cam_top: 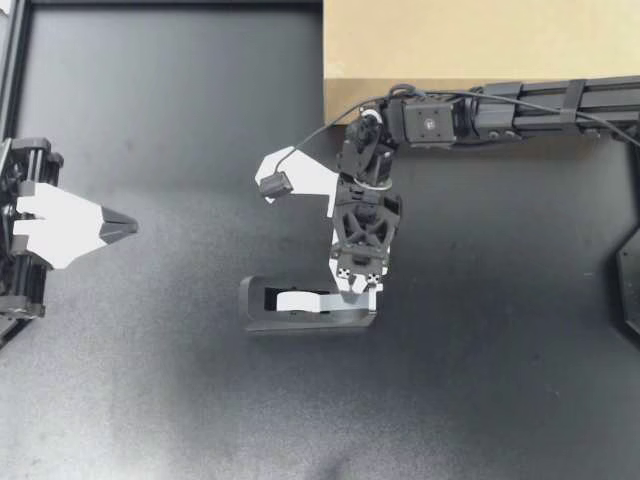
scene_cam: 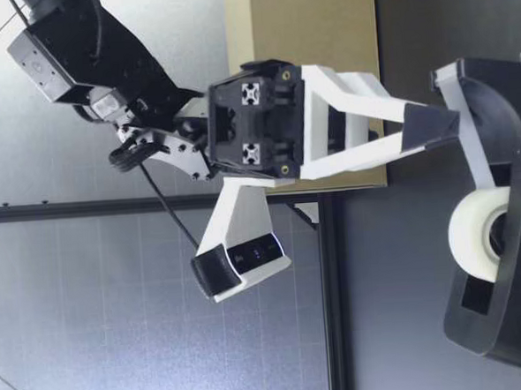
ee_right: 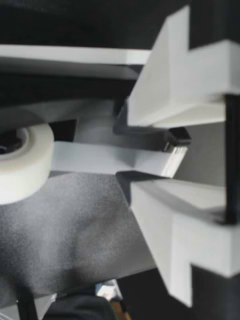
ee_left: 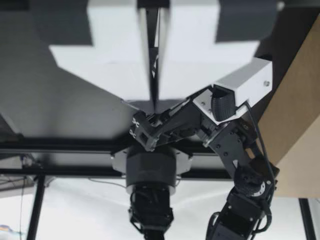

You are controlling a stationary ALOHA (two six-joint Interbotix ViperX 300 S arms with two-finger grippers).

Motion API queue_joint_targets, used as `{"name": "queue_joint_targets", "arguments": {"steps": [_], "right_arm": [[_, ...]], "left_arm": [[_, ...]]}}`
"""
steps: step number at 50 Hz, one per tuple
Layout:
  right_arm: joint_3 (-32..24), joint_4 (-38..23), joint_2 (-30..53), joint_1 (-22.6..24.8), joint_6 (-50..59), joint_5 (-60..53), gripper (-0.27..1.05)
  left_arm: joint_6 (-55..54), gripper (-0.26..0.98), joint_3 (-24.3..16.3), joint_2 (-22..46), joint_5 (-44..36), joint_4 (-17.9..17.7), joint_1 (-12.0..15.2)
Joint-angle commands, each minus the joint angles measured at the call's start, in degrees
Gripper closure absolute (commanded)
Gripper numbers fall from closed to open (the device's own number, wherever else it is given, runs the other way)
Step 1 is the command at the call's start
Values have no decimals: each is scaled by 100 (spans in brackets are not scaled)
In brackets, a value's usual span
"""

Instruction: Cut a small piece of tape from the tape dispenser then place it on the cardboard box's edge.

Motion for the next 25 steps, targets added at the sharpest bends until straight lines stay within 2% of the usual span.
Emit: {"name": "queue_joint_targets", "arguments": {"steps": [1,11,25], "right_arm": [[-62,26,-123,62,9,79,47],[-70,26,-149,62,-9,132,55],[-105,35,-229,70,0,97,82]], "left_arm": [[-9,84,-79,35,-53,-9,9],[-9,85,-70,35,-53,0,18],[-9,85,-70,35,-53,0,18]]}}
